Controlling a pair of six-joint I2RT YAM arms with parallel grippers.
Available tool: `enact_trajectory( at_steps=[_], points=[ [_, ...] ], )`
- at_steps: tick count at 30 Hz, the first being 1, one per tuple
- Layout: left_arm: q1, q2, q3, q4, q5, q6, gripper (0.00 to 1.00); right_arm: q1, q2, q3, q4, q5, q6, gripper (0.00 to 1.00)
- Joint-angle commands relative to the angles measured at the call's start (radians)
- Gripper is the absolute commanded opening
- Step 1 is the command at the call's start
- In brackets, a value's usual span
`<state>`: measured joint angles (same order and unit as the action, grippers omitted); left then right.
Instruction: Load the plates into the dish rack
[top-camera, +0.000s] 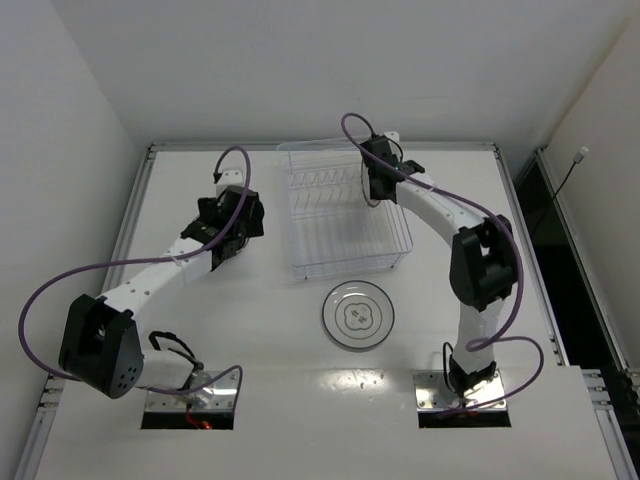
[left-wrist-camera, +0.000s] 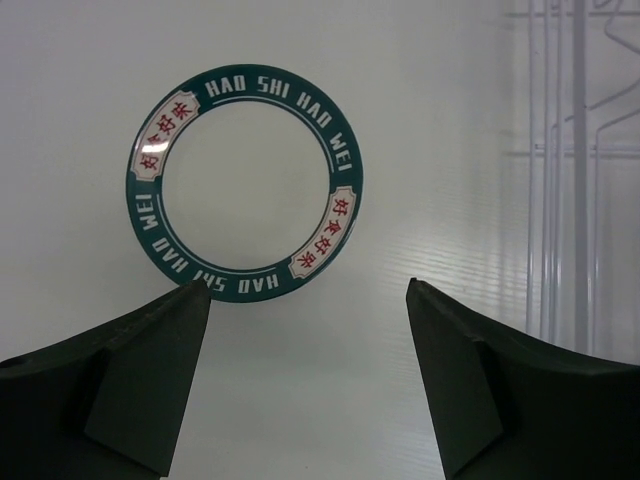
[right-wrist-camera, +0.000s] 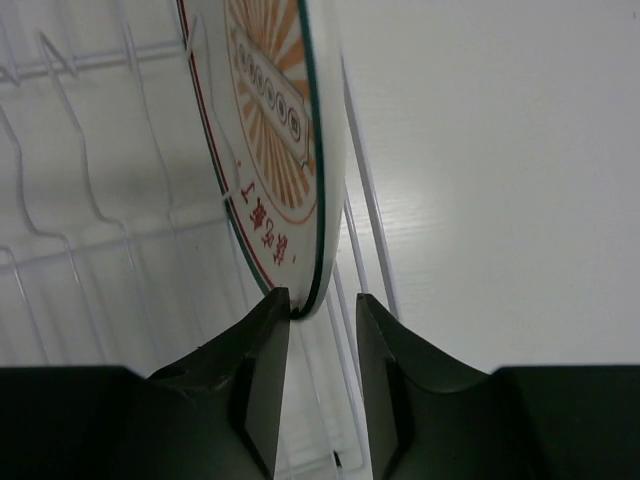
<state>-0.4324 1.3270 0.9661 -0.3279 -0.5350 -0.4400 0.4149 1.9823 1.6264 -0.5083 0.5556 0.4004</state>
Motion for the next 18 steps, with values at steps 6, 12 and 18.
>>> enact_trajectory(
  at_steps=[6, 12, 18],
  points=[
    [-0.003, -0.028, 0.037, -0.039, -0.135, -0.065, 0.79, -0.024, -0.406, -0.291, -0.053, -0.216, 0.058, 0.37],
    [-0.003, 0.004, 0.056, -0.049, -0.148, -0.074, 0.8, -0.126, -0.853, -0.683, -0.044, -0.414, 0.185, 0.58],
    [-0.003, 0.014, 0.056, -0.049, -0.118, -0.074, 0.8, -0.448, -0.858, -1.006, 0.063, -0.859, 0.207, 0.57]
  ],
)
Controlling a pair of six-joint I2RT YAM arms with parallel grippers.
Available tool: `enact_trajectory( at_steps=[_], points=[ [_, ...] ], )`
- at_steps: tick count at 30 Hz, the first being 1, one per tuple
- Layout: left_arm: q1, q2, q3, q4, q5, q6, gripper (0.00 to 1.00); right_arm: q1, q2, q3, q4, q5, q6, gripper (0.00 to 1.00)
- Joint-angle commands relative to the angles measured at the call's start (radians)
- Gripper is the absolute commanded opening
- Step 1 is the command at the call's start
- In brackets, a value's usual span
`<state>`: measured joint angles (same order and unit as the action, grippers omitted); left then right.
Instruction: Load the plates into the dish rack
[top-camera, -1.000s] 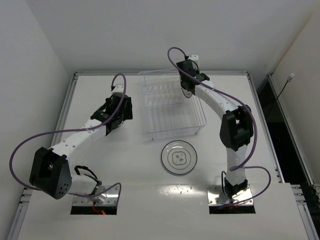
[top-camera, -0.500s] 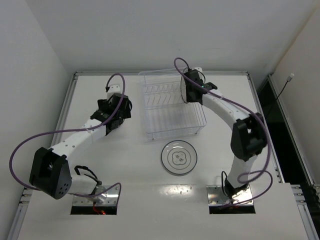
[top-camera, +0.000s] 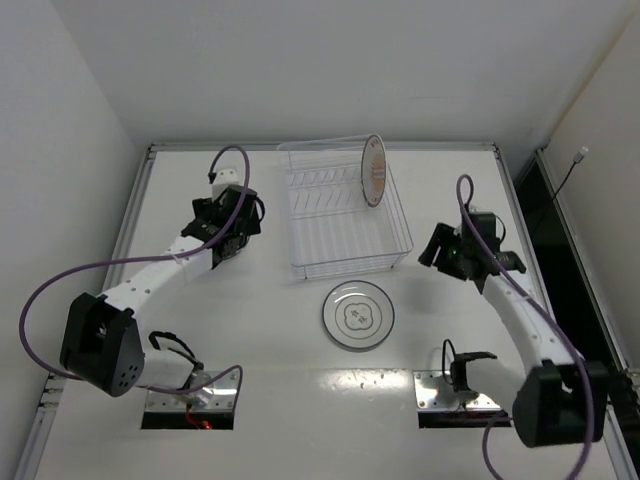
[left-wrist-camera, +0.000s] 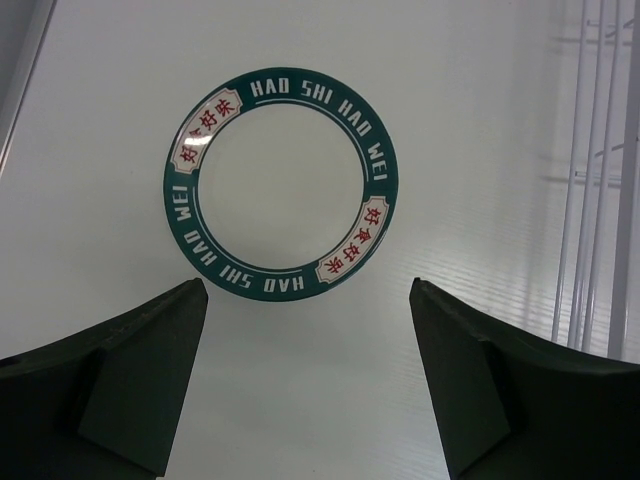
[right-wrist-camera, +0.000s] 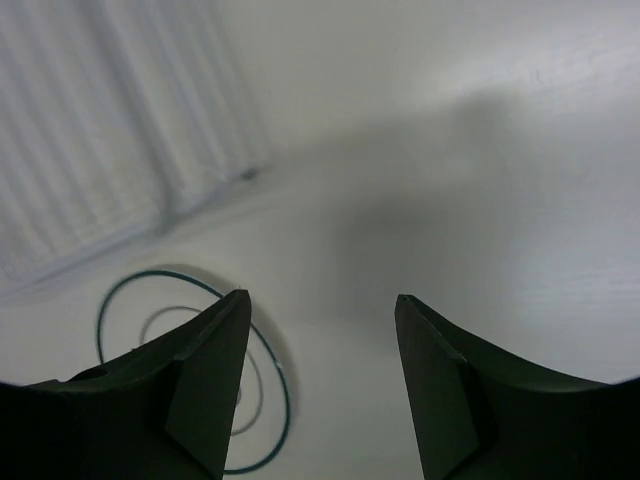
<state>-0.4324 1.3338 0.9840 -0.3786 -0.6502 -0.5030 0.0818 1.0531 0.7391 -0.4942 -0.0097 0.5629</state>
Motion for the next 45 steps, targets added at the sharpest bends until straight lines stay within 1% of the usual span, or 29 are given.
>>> enact_trajectory(
  at_steps=[1, 2, 4, 6, 7, 8, 10, 13, 14, 19, 21, 22, 24, 25, 26, 29, 30, 31, 35, 36, 39, 40, 42, 43, 44, 45],
  points=[
    [-0.003, 0.007, 0.038, 0.001, -0.003, -0.011, 0.8, -0.152, 0.096, -0.183, 0.083, -0.356, 0.045, 0.57],
    [-0.003, 0.007, 0.038, 0.001, -0.003, -0.011, 0.8, -0.183, 0.12, -0.211, 0.12, -0.457, 0.054, 0.57],
    [-0.003, 0.007, 0.038, 0.001, -0.003, -0.011, 0.8, -0.24, 0.211, -0.262, 0.215, -0.528, 0.066, 0.57],
    [-0.003, 0.007, 0.038, 0.001, -0.003, -0.011, 0.8, -0.25, 0.293, -0.276, 0.262, -0.576, 0.066, 0.57],
    [-0.003, 0.007, 0.038, 0.001, -0.003, -0.011, 0.8, -0.264, 0.368, -0.276, 0.284, -0.617, 0.066, 0.54],
    [-0.003, 0.007, 0.038, 0.001, -0.003, -0.011, 0.8, -0.264, 0.392, -0.276, 0.304, -0.659, 0.066, 0.54],
    [-0.003, 0.007, 0.038, 0.001, -0.003, -0.011, 0.8, -0.232, 0.429, -0.276, 0.353, -0.668, 0.077, 0.54],
    [-0.003, 0.007, 0.038, 0.001, -0.003, -0.011, 0.8, -0.196, 0.492, -0.267, 0.353, -0.693, 0.077, 0.53],
    [-0.003, 0.007, 0.038, 0.001, -0.003, -0.011, 0.8, -0.195, 0.51, -0.267, 0.353, -0.693, 0.077, 0.51],
    [-0.003, 0.016, 0.038, 0.001, -0.003, -0.011, 0.8, -0.131, 0.532, -0.216, 0.28, -0.675, 0.049, 0.47],
    [-0.003, 0.016, 0.038, 0.001, -0.003, -0.011, 0.8, -0.091, 0.532, -0.216, 0.26, -0.665, 0.049, 0.47],
    [-0.003, 0.016, 0.038, 0.001, -0.003, -0.011, 0.8, -0.07, 0.532, -0.216, 0.241, -0.665, 0.049, 0.46],
    [-0.003, 0.016, 0.038, 0.001, -0.003, -0.011, 0.8, -0.054, 0.506, -0.216, 0.229, -0.645, 0.049, 0.46],
    [-0.003, 0.016, 0.038, 0.001, -0.003, -0.011, 0.8, -0.054, 0.496, -0.216, 0.214, -0.645, 0.049, 0.44],
    [-0.003, 0.016, 0.038, 0.001, -0.003, -0.011, 0.8, -0.031, 0.487, -0.216, 0.213, -0.645, 0.049, 0.44],
    [-0.003, 0.016, 0.047, 0.001, -0.003, -0.011, 0.8, 0.008, 0.476, -0.228, 0.204, -0.635, 0.061, 0.38],
    [-0.003, 0.016, 0.047, 0.001, -0.003, -0.011, 0.8, 0.009, 0.457, -0.228, 0.204, -0.635, 0.061, 0.34],
    [-0.003, 0.016, 0.047, 0.001, -0.014, -0.011, 0.8, 0.009, 0.444, -0.239, 0.204, -0.625, 0.074, 0.25],
    [-0.003, 0.005, 0.056, -0.019, -0.023, -0.011, 0.8, 0.009, 0.407, -0.228, 0.162, -0.575, 0.074, 0.0],
    [-0.003, 0.005, 0.056, -0.028, -0.023, -0.011, 0.8, 0.018, 0.407, -0.218, 0.148, -0.575, 0.074, 0.0],
    [-0.003, 0.005, 0.065, -0.037, -0.042, -0.032, 0.8, 0.018, 0.308, -0.208, 0.076, -0.53, 0.065, 0.0],
    [-0.003, -0.004, 0.065, -0.037, -0.042, -0.032, 0.8, 0.018, 0.21, -0.208, 0.042, -0.503, 0.065, 0.0],
    [-0.003, -0.004, 0.056, -0.037, -0.051, -0.032, 0.8, 0.018, 0.112, -0.195, -0.013, -0.449, 0.065, 0.0],
    [-0.003, -0.004, 0.056, -0.037, -0.06, -0.032, 0.8, 0.018, 0.064, -0.195, -0.068, -0.435, 0.065, 0.0],
    [-0.003, -0.004, 0.056, -0.037, -0.06, -0.041, 0.8, 0.027, -0.024, -0.163, -0.098, -0.42, 0.065, 0.0],
    [-0.003, -0.004, 0.056, -0.037, -0.069, -0.042, 0.8, 0.027, -0.065, -0.146, -0.125, -0.377, 0.065, 0.0]
  ],
)
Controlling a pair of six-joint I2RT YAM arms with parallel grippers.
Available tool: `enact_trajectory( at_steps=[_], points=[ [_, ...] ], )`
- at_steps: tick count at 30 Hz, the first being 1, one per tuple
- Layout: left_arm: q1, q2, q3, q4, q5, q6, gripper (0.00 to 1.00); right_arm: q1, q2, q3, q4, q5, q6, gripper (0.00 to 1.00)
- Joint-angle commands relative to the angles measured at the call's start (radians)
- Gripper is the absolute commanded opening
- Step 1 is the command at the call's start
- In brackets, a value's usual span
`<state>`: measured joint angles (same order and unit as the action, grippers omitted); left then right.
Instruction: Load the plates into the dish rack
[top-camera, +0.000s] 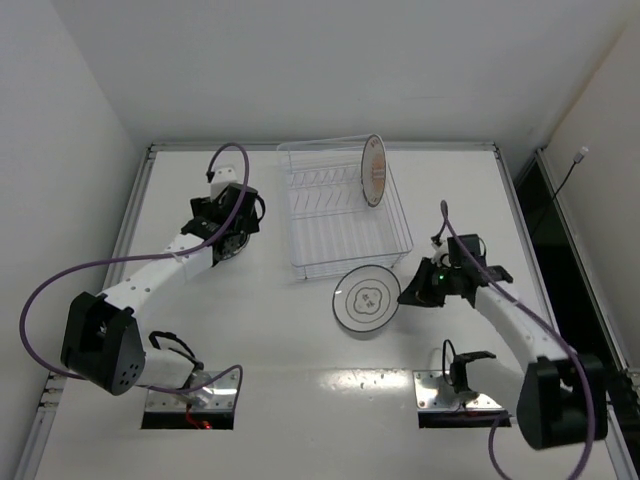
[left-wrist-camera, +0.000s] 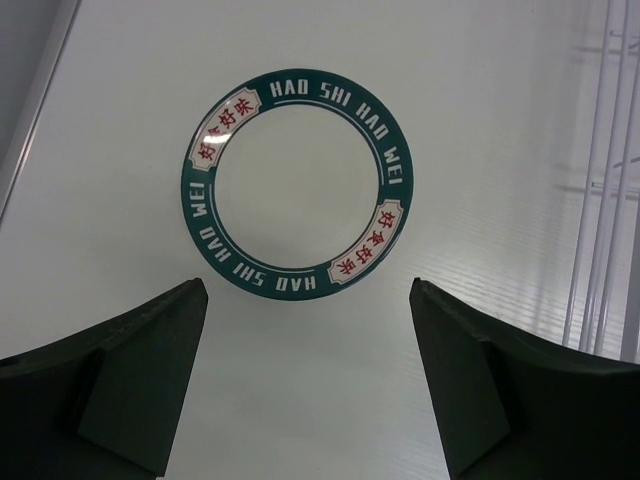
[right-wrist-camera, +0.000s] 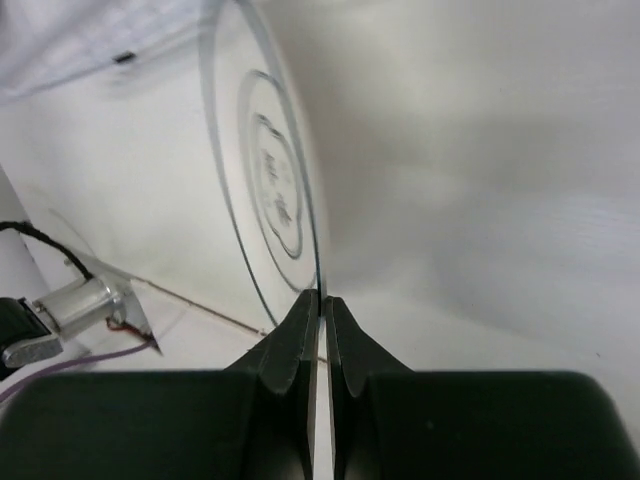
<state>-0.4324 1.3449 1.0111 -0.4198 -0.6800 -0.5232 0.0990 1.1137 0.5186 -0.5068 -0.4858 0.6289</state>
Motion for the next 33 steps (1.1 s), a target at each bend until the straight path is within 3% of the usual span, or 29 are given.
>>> enact_trajectory(
  at_steps=[1, 5, 11, 23, 26, 29, 31, 33],
  points=[
    [-0.003, -0.015, 0.029, 0.004, -0.049, -0.021, 0.8, 0.01, -0.161, 0.093, -0.163, 0.121, -0.001, 0.0],
    [-0.003, -0.006, 0.029, 0.004, -0.058, -0.021, 0.8, 0.01, -0.241, 0.248, -0.26, 0.238, -0.027, 0.0],
    [-0.003, -0.006, 0.029, -0.005, -0.069, -0.021, 0.8, 0.01, -0.17, 0.434, -0.308, 0.315, -0.078, 0.0],
    [-0.003, 0.003, 0.038, -0.005, -0.069, -0.021, 0.8, -0.007, -0.166, 0.354, -0.349, 0.413, -0.097, 0.0],
    [-0.003, 0.003, 0.038, -0.005, -0.069, -0.021, 0.8, -0.018, -0.166, 0.345, -0.371, 0.476, -0.097, 0.11],
    [-0.003, 0.003, 0.038, -0.014, -0.069, -0.021, 0.8, -0.06, -0.154, 0.311, -0.371, 0.497, -0.097, 0.3],
    [-0.003, 0.003, 0.038, -0.014, -0.069, -0.021, 0.8, -0.085, -0.129, 0.278, -0.352, 0.457, -0.097, 0.36],
    [-0.003, 0.003, 0.038, -0.014, -0.069, -0.021, 0.8, -0.13, -0.108, 0.221, -0.336, 0.4, -0.109, 0.36]
  ],
)
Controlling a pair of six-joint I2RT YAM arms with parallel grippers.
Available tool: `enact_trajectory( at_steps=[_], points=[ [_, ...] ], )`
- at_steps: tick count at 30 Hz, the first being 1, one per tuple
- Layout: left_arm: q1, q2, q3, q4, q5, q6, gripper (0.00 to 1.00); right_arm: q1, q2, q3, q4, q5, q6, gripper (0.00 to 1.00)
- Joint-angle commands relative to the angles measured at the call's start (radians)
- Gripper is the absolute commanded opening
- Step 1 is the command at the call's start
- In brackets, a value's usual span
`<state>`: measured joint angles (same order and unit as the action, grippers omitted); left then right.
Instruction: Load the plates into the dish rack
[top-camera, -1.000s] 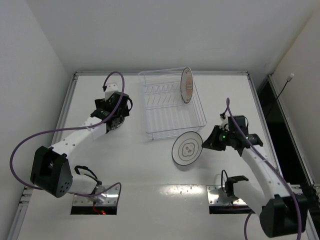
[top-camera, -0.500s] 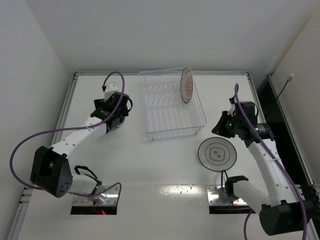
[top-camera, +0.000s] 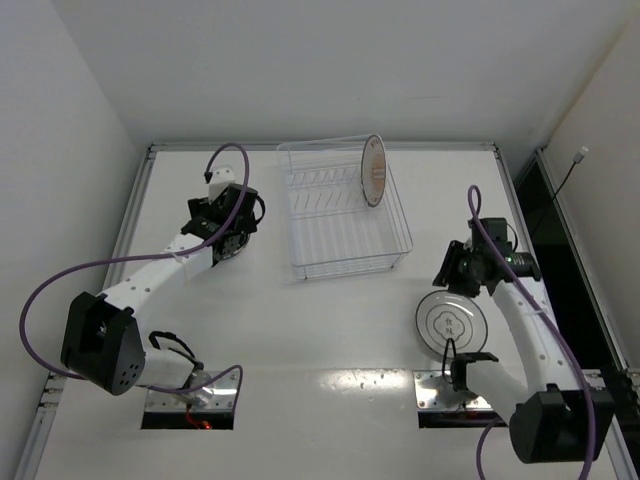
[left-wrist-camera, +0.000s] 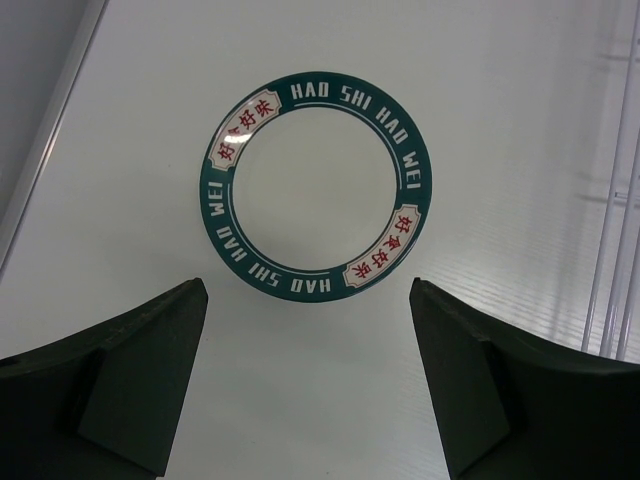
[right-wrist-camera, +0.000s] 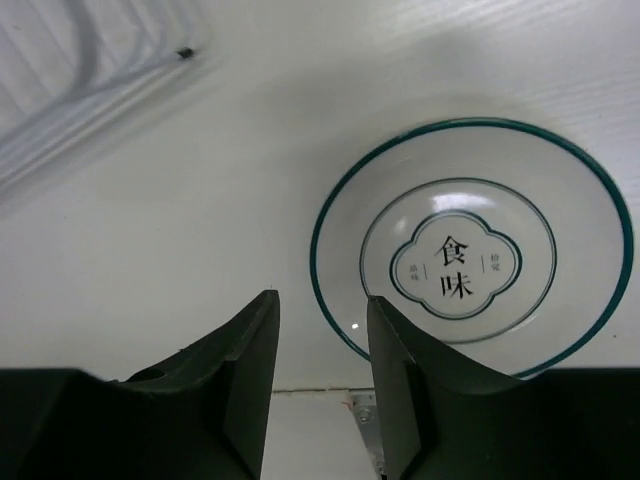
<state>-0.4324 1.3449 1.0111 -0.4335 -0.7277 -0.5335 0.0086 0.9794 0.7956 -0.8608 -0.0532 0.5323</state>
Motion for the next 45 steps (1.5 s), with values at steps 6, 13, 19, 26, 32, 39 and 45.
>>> enact_trajectory(
  at_steps=[6, 13, 19, 26, 32, 39, 45],
  points=[
    [-0.003, 0.003, 0.038, -0.001, -0.021, -0.011, 0.8, -0.116, 0.093, -0.188, 0.077, -0.211, -0.028, 0.34],
    [-0.003, 0.003, 0.038, -0.01, -0.021, -0.011, 0.8, -0.168, 0.2, -0.211, 0.173, -0.237, -0.008, 0.0],
    [-0.003, 0.003, 0.038, -0.019, -0.03, -0.011, 0.8, -0.168, 0.372, -0.105, 0.183, -0.179, 0.001, 0.0],
    [-0.003, -0.015, 0.038, -0.019, -0.049, -0.011, 0.8, -0.168, 0.467, 0.005, 0.154, -0.016, 0.003, 0.0],
    [-0.003, -0.036, 0.038, -0.03, -0.061, -0.011, 0.8, -0.168, 0.49, -0.007, 0.137, 0.021, -0.015, 0.0],
    [-0.003, -0.101, 0.018, -0.011, -0.081, -0.02, 0.8, -0.159, 0.545, -0.044, 0.123, 0.032, -0.025, 0.0],
    [-0.003, -0.101, 0.018, -0.011, -0.081, -0.02, 0.8, -0.159, 0.58, -0.064, 0.157, 0.052, -0.025, 0.02]
  ],
)
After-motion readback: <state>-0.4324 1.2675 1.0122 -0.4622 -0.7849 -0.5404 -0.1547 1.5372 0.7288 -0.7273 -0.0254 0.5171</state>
